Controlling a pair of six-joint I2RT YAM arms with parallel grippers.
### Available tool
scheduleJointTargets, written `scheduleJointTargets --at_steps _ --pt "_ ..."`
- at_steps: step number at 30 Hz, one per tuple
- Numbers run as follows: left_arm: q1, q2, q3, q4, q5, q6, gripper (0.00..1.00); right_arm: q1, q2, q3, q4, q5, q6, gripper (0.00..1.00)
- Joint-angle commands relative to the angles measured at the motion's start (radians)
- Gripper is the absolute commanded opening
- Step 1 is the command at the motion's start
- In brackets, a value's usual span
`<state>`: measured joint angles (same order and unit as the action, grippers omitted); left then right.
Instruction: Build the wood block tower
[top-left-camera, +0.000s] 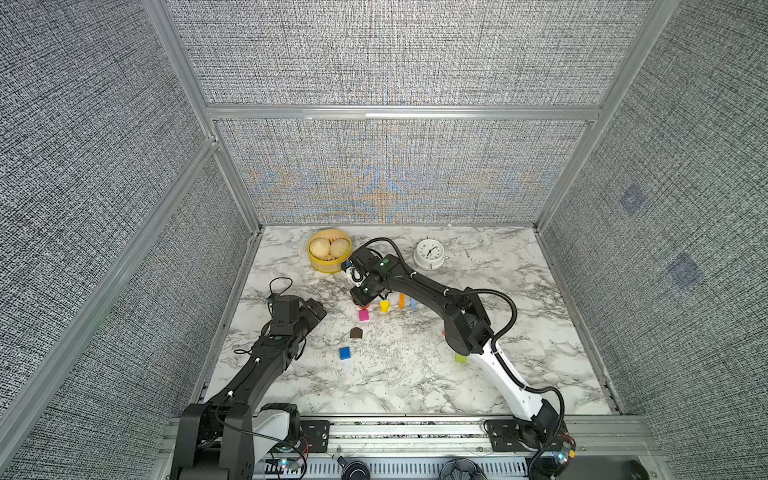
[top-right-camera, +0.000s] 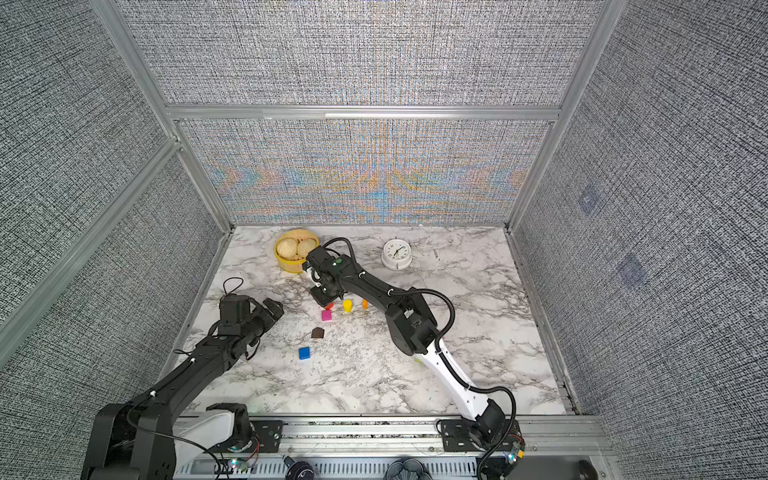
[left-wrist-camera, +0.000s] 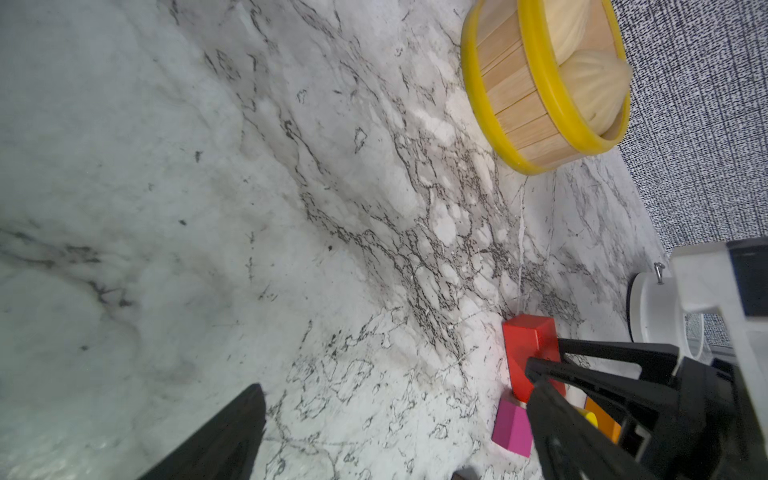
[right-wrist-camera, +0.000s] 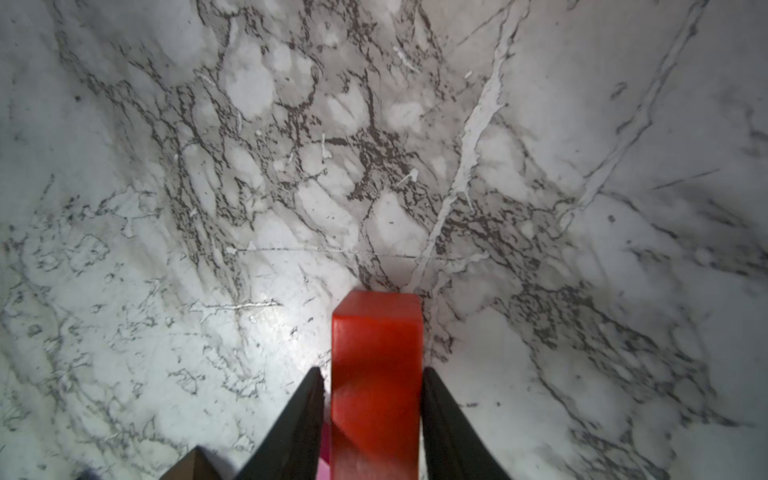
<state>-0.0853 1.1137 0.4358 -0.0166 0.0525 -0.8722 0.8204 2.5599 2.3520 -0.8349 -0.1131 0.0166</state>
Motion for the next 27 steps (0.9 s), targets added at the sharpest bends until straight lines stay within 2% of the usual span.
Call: scheduleJointTargets --at_steps 1,12,21,27 --pt "0.001 -0.002 0.001 0.017 0.002 -0.001 0.99 0.001 -0.017 -0.003 -0.023 0.001 -0.018 0.40" --pt "0.000 -0.003 0.005 0.012 0.016 0.005 0.99 0.002 -0.042 -0.016 -0.026 0.010 -0.058 0.20" --pt "0.000 0.002 0.006 0.017 0.035 0.011 0.99 0.002 -0.150 -0.081 -0.037 -0.027 -0.154 0.17" --pt "0.001 0.013 0.038 -0.004 0.083 0.040 0.99 0.003 -0.285 -0.224 -0.089 -0.087 -0.268 0.17"
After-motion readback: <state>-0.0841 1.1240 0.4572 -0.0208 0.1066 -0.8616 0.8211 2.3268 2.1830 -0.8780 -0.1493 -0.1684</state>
